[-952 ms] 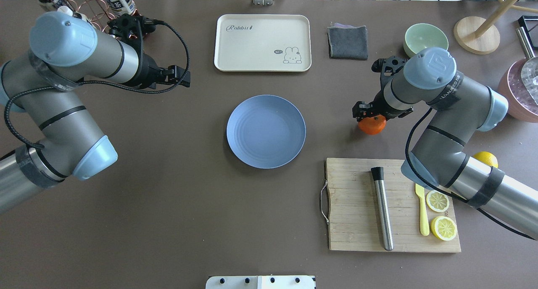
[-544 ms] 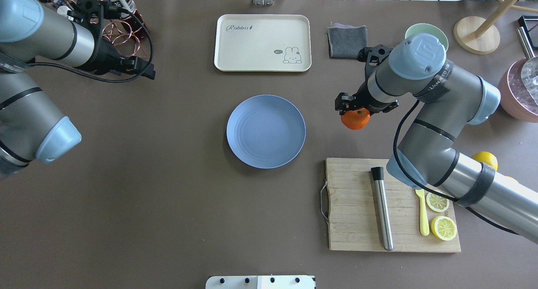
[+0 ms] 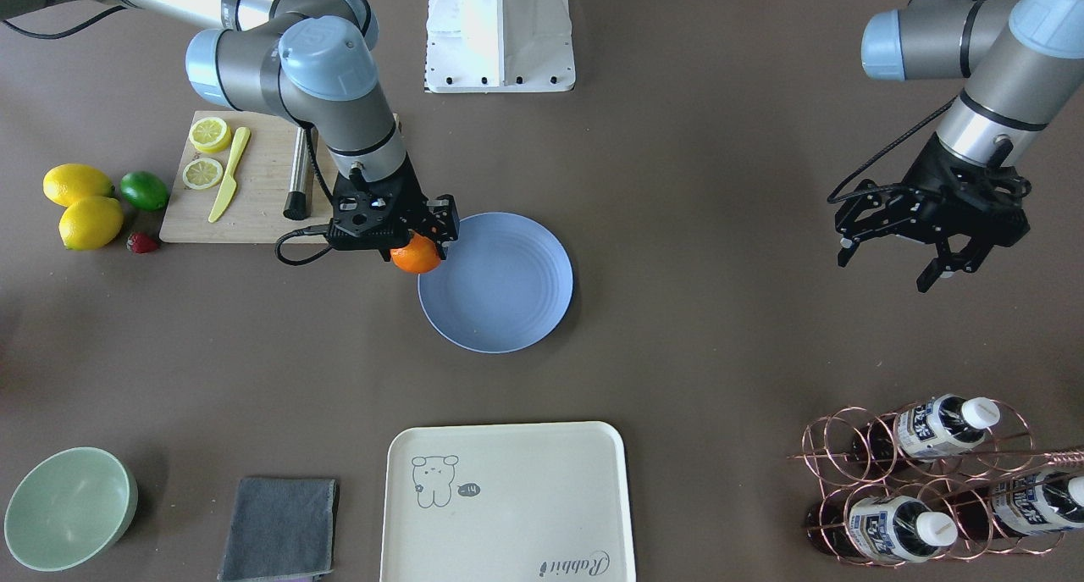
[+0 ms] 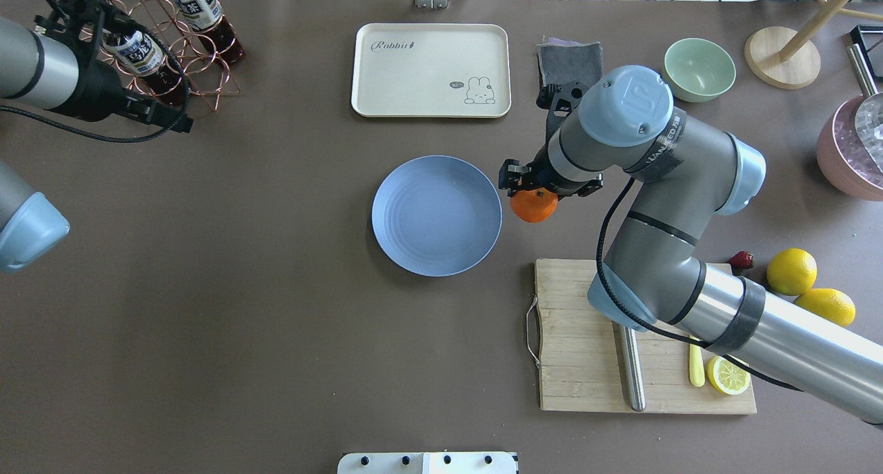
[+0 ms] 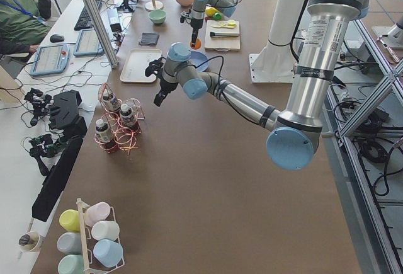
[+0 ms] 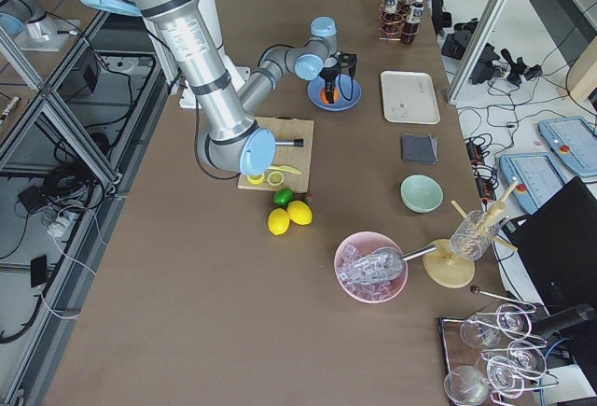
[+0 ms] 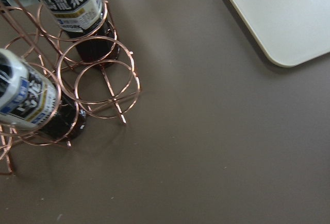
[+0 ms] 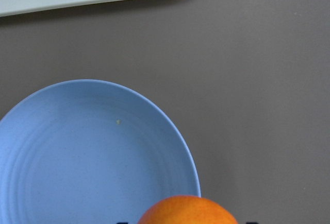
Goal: Pick orange to plate
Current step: 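Carry the orange with the right gripper over the blue plate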
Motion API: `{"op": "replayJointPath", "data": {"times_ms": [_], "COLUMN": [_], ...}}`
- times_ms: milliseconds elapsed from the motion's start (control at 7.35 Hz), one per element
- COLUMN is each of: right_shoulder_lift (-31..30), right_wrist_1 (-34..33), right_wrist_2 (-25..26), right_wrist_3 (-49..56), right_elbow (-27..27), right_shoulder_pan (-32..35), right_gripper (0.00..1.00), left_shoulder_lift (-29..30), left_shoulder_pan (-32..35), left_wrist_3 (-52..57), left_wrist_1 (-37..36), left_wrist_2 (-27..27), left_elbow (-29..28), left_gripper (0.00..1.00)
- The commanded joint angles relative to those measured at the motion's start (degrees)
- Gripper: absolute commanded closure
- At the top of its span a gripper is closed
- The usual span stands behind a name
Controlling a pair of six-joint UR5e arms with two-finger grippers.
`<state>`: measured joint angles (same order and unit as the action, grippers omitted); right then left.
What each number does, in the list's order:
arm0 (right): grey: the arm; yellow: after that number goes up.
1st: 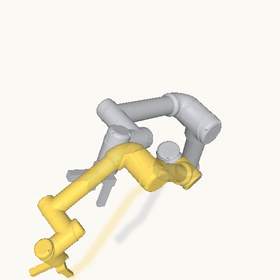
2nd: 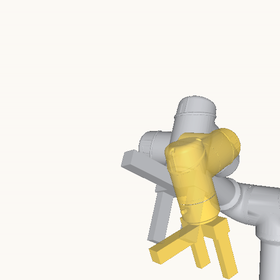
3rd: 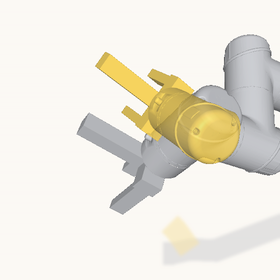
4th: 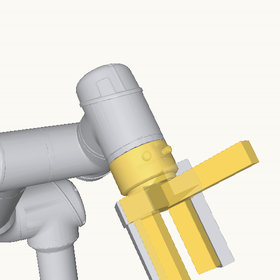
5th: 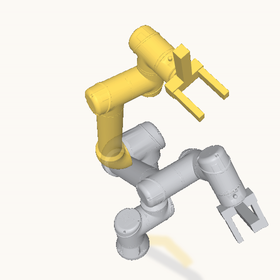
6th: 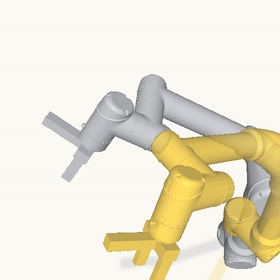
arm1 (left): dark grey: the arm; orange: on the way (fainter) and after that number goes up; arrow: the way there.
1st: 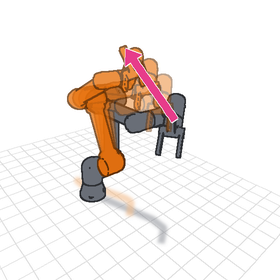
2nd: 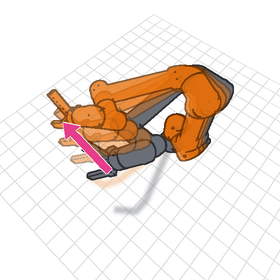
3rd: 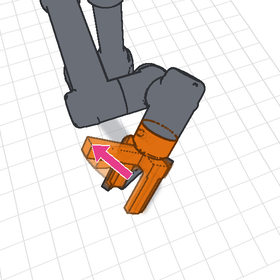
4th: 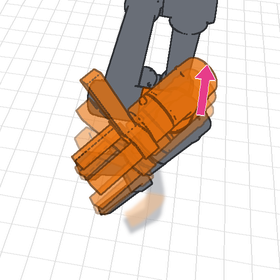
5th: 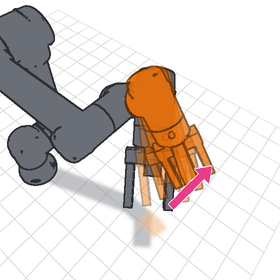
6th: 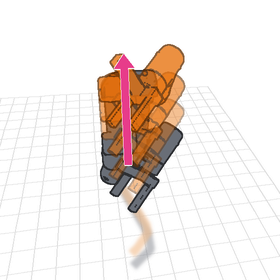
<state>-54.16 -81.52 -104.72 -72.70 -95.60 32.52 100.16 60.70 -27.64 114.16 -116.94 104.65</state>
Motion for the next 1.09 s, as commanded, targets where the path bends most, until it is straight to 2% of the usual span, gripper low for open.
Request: {"op": "replayJointPath", "data": {"times_ms": [0, 408, 952], "right_shoulder_lift": [5.5, 12.0, 13.1], "right_wrist_1": [-0.8, -0.5, 1.7], "right_wrist_2": [3.1, 3.7, 6.4], "right_wrist_3": [-0.5, -0.3, -0.2], "right_elbow": [5.7, 14.1, 18.4], "right_shoulder_pan": [-2.2, -2.5, -4.1], "right_gripper": [1.0, 1.0, 1.0], "left_shoulder_lift": [-4.0, -4.1, -4.1], "left_shoulder_pan": [2.4, 3.5, 3.8], "left_wrist_3": [0.9, 0.9, 0.9], "left_wrist_1": [-0.3, -0.4, -0.6], "left_wrist_2": [0.1, -0.3, -0.4], "left_elbow": [-0.6, -2.8, -3.7], "left_gripper": [0.02, 0.02, 0.02]}}
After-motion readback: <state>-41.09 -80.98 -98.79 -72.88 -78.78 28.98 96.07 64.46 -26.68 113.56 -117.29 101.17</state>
